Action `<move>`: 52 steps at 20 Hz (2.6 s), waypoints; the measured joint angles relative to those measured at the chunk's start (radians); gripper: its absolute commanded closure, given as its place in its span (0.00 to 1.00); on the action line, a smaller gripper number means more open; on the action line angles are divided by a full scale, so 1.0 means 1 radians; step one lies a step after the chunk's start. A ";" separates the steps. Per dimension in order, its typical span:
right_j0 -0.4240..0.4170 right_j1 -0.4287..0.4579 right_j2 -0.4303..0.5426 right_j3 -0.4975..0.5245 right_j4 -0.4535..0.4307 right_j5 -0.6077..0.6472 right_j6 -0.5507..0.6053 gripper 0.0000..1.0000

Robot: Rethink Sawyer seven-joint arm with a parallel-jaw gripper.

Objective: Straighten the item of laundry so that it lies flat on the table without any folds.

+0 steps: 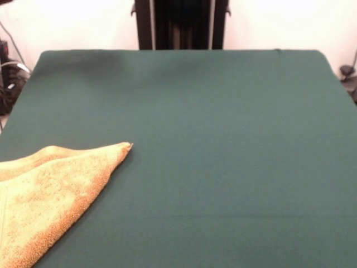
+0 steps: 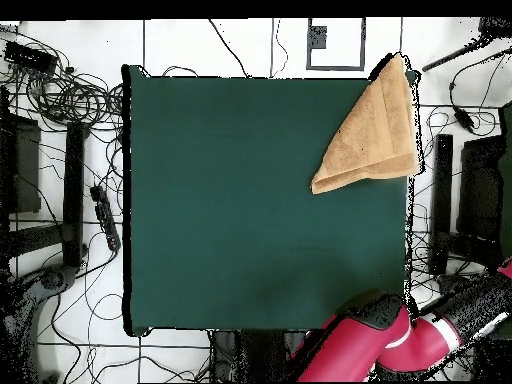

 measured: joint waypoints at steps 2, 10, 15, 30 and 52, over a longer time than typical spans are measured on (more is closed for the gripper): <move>0.004 0.011 0.032 0.006 0.052 -0.023 -0.004 1.00; 0.014 0.030 0.097 0.027 0.162 -0.031 -0.018 1.00; 0.048 0.041 0.113 0.024 0.199 -0.014 -0.018 1.00; 0.231 0.128 0.117 -0.070 0.210 -0.007 -0.018 1.00; 0.291 0.151 0.231 -0.202 0.277 -0.065 -0.029 1.00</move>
